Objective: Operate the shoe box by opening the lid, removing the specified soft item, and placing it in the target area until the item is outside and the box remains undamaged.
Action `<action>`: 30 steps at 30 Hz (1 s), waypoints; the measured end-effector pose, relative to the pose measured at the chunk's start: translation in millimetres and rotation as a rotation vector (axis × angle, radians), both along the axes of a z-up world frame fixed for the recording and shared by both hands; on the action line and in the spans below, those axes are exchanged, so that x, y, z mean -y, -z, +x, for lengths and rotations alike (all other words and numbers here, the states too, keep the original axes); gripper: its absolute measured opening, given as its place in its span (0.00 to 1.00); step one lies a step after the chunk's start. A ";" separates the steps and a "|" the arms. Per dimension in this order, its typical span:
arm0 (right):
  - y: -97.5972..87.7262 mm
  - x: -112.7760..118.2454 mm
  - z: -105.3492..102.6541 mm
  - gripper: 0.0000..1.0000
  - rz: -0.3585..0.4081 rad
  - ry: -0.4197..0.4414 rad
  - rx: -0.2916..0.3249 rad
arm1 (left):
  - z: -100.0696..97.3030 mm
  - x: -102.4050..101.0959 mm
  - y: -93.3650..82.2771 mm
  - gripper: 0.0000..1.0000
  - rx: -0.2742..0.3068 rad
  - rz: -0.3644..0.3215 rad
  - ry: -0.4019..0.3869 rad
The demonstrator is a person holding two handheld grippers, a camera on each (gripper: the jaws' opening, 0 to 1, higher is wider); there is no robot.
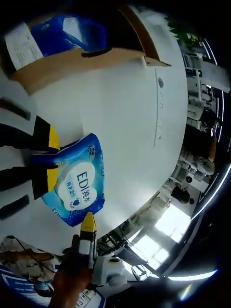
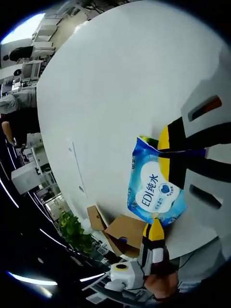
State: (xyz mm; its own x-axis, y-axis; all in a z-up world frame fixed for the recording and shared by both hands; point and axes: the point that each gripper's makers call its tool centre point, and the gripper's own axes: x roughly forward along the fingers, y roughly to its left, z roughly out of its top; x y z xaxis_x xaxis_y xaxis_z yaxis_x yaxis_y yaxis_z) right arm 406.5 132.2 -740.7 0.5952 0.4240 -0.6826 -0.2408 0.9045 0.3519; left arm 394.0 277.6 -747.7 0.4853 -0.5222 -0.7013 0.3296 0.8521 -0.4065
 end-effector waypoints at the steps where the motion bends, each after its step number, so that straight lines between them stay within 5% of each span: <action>1: 0.7 1.1 0.2 0.02 -0.003 0.004 -0.003 | -0.9 0.1 -0.2 0.11 0.002 0.006 0.004; 18: -8.1 9.4 -3.3 0.02 -0.021 0.055 0.006 | -15.1 -12.0 -19.1 0.17 0.036 -0.028 0.052; 30: -19.4 14.6 -5.8 0.07 -0.105 0.061 0.035 | -20.4 -27.3 -38.5 0.18 0.069 -0.083 0.083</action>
State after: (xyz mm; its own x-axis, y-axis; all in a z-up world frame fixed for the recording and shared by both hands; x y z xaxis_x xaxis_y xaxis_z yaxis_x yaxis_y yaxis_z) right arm 400.6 117.6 -721.4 0.6421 0.3134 -0.6996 -0.1942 0.9493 0.2470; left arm 373.6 304.9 -709.2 0.4833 -0.6176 -0.6205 0.4273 0.7850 -0.4485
